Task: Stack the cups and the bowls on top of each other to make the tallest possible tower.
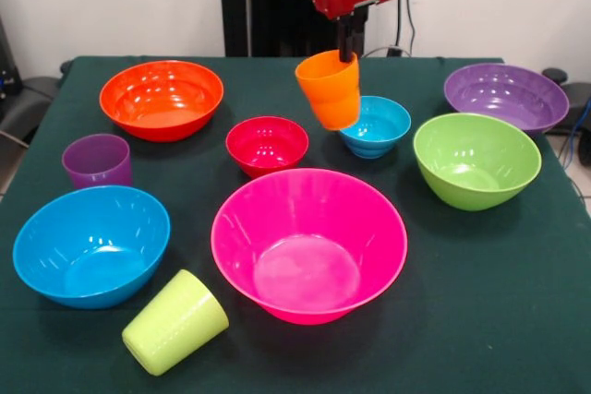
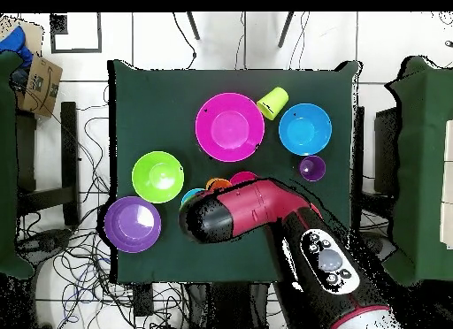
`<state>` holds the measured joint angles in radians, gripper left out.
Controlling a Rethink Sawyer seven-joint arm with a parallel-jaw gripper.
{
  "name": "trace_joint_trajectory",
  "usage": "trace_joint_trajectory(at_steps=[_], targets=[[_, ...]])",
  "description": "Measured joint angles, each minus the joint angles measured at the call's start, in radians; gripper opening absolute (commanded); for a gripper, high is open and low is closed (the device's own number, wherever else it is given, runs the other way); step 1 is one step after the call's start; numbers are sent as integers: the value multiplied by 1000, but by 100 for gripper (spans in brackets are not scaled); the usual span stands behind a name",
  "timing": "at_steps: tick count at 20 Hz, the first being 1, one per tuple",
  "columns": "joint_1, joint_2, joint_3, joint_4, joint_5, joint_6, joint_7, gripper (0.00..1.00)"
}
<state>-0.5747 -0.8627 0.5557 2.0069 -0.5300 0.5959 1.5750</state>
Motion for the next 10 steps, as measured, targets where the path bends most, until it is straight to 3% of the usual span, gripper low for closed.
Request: trace_joint_trajectory(at_steps=[10], targets=[[13,0,0,-42,43,118,0,0]])
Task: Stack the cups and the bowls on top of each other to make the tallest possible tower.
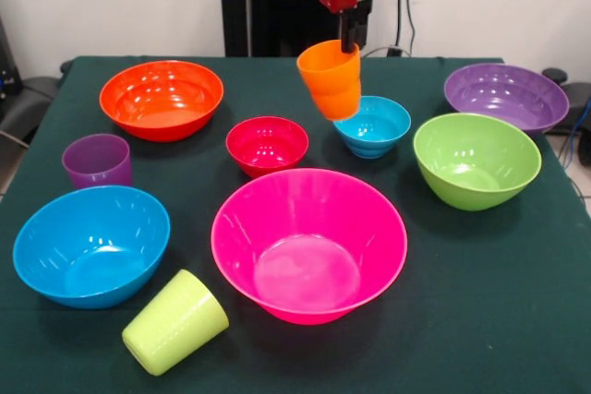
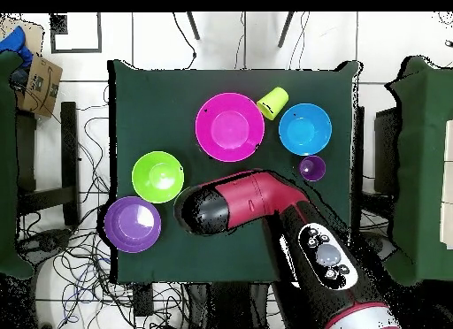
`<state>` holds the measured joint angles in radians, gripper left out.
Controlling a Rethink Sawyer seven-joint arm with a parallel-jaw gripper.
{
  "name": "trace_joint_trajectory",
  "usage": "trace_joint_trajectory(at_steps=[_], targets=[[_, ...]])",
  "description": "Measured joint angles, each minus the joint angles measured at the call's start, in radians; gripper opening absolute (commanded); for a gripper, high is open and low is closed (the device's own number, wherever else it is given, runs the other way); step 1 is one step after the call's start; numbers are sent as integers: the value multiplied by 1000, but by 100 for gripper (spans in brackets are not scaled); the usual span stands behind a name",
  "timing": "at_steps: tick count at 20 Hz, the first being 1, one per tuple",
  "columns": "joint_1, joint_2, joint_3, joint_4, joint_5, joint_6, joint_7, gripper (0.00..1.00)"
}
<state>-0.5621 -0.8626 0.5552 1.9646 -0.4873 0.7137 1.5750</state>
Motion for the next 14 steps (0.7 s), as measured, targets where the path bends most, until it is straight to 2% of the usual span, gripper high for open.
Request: trace_joint_trajectory(at_steps=[5,6,14], targets=[[0,1,2,-33,0,25,0,0],[0,7,6,-55,1,39,0,100],[-6,32,50,-110,1,85,0,100]])
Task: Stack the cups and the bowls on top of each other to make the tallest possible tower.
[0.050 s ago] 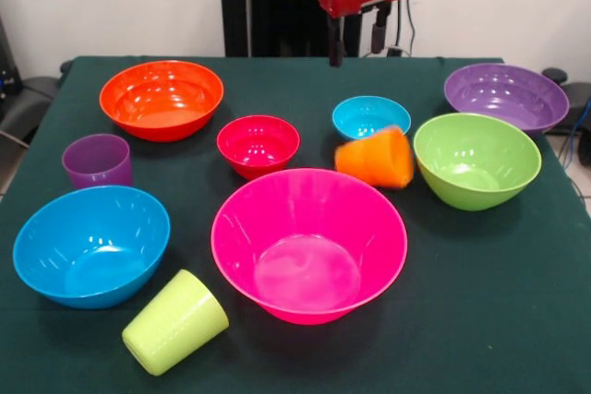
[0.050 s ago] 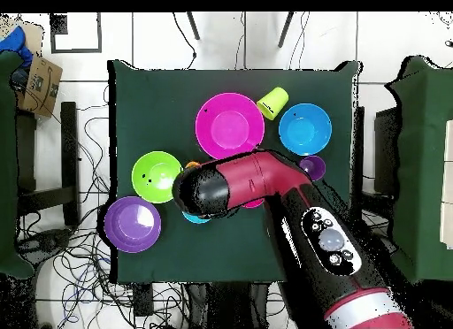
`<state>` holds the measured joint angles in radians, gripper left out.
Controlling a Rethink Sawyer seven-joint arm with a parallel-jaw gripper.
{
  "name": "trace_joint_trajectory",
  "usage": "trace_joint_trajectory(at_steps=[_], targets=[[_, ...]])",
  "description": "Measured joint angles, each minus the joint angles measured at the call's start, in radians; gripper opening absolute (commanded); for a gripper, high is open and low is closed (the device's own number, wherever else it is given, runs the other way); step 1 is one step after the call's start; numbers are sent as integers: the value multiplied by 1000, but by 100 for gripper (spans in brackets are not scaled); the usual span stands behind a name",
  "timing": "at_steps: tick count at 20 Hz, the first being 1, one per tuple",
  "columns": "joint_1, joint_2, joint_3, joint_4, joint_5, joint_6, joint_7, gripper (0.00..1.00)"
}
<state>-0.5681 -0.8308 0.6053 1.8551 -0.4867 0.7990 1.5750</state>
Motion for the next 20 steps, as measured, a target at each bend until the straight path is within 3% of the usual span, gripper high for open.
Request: trace_joint_trajectory(at_steps=[11,20], targets=[[-5,68,95,-91,-4,102,0,100],[-46,1,124,-19,-33,78,0,100]])
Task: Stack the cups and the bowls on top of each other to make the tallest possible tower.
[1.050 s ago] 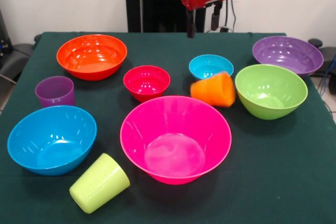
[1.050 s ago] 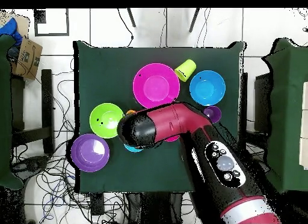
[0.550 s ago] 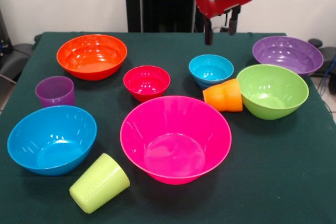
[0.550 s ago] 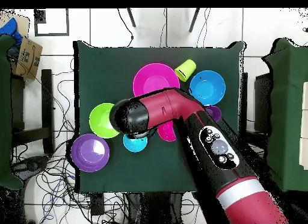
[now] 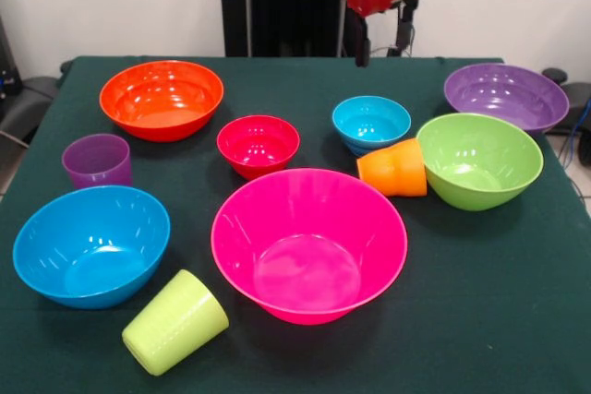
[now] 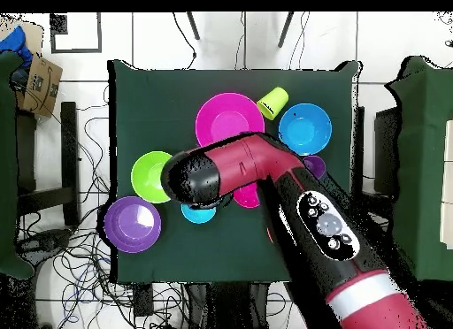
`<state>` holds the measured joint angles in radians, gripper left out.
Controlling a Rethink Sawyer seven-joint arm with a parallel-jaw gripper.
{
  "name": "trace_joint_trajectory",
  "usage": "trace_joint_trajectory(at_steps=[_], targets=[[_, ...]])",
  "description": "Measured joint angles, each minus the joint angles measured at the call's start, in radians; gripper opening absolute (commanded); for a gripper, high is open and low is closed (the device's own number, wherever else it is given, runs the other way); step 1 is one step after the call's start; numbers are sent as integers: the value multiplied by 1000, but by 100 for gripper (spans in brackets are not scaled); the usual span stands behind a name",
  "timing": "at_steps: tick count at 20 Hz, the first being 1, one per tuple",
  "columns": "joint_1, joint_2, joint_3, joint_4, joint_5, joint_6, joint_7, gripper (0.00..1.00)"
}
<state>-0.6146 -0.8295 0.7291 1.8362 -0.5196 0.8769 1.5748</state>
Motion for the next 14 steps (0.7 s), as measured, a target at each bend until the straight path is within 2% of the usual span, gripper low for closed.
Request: trace_joint_trajectory(at_steps=[8,11,14], targets=[[-47,-124,-16,177,-2,-166,0,100],[-45,-164,-56,254,-3,-258,1,100],[-16,-182,-117,299,-5,-319,23,100]])
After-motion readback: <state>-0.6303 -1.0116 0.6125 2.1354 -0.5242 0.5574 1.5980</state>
